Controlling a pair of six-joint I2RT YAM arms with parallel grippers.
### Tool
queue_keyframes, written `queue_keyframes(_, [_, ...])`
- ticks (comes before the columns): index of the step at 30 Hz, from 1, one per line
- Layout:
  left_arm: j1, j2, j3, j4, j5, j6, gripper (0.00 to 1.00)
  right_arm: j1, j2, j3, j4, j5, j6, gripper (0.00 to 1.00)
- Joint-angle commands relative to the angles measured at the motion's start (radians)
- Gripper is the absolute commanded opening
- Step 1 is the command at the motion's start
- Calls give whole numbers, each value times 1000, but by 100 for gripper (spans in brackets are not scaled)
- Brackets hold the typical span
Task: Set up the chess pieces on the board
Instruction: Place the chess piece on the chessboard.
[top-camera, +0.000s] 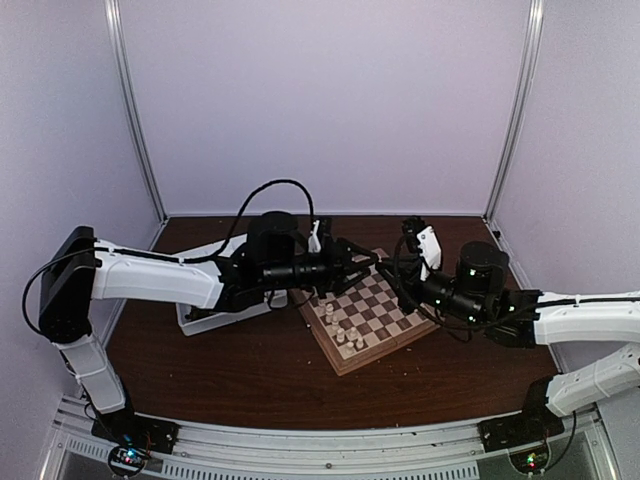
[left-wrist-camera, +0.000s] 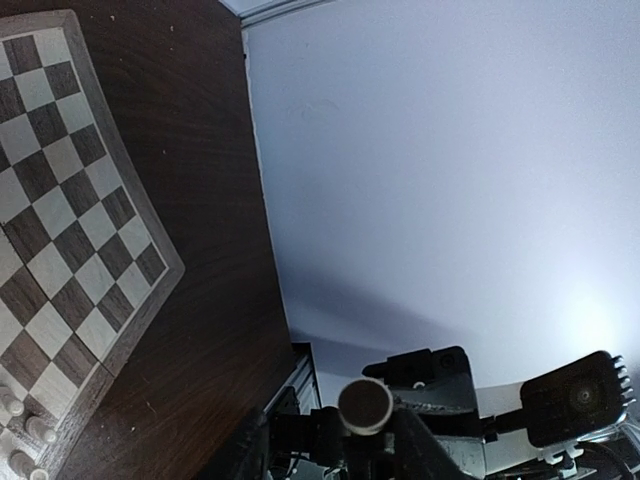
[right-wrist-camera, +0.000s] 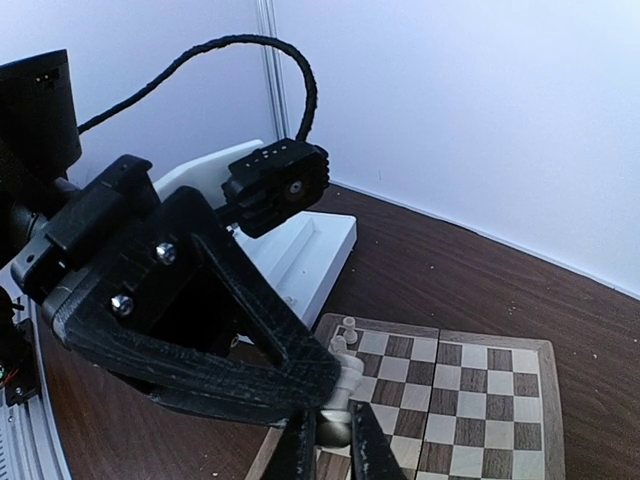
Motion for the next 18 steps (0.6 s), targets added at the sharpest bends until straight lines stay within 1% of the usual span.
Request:
queue_keyframes(1, [15, -108, -33, -41, -40, 104, 47, -1, -41, -10, -44, 13, 33, 0])
queue_keyframes(3, [37, -163, -53, -110, -59, 165, 52, -1, -56, -5, -92, 8, 51, 0])
queue_keyframes(5, [65, -228, -73, -209, -85, 236, 57, -3, -59, 21, -184, 2, 72, 0])
queue_keyframes(10, [127, -370, -45, -538, -152, 471, 66, -3, -43, 150, -517, -50, 115, 0])
queue_keyframes(12, [133, -408, -13, -675, -203, 566, 72, -4, -21, 218, -659, -72, 128, 0])
queue_keyframes(14, [140, -437, 12, -797, -270, 630, 77, -4, 13, 294, -798, -81, 132, 0])
queue_keyframes(16, [156, -465, 14, -864, -315, 667, 85, -10, 60, 368, -919, -94, 141, 0])
queue_keyframes(18, [174, -493, 1, -888, -331, 682, 93, -22, 119, 442, -1011, -135, 142, 0])
